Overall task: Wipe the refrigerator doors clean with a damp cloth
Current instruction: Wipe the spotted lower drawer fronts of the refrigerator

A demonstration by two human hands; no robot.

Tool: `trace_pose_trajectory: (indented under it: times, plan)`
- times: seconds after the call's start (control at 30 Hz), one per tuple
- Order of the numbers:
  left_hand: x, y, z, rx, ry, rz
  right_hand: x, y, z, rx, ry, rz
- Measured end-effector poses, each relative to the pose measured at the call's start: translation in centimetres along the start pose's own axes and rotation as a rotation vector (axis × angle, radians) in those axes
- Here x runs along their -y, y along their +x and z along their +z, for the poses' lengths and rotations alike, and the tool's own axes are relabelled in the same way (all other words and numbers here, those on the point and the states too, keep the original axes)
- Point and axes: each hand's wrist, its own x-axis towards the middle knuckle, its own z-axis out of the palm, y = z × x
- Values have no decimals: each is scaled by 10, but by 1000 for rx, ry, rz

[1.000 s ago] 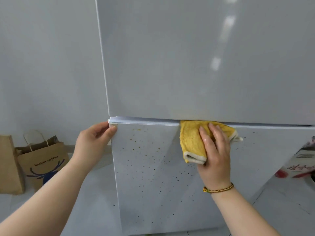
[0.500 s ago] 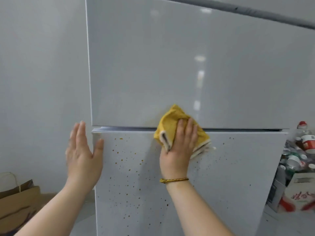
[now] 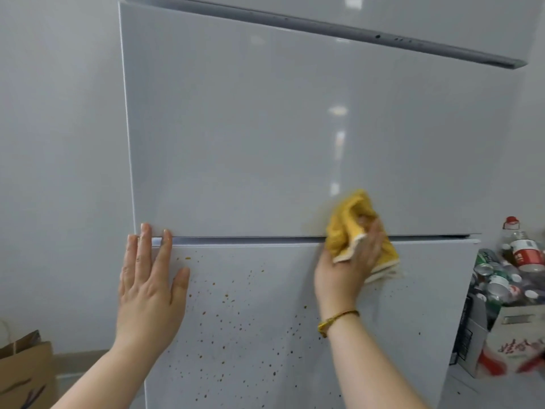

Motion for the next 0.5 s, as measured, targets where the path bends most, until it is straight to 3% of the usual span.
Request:
trace_pose_trajectory:
  times: [0.13,0.23,0.3,0.4,0.5]
  plan:
    - [4,1,-2,-6,8,28,17,-43,14,299,-72,-606]
    - [14,1,-6,12,29,81,-13,-19,-1,392,-166,-760]
    - [18,3,-7,14,24,94,-39,1,-16,364,-191,-644]
    - [19,3,-6,17,-5,113,-57,21,-30,256,-92,-288]
    - [18,-2,-11,-24,-186,84,-38,13,-21,115,-6,-124]
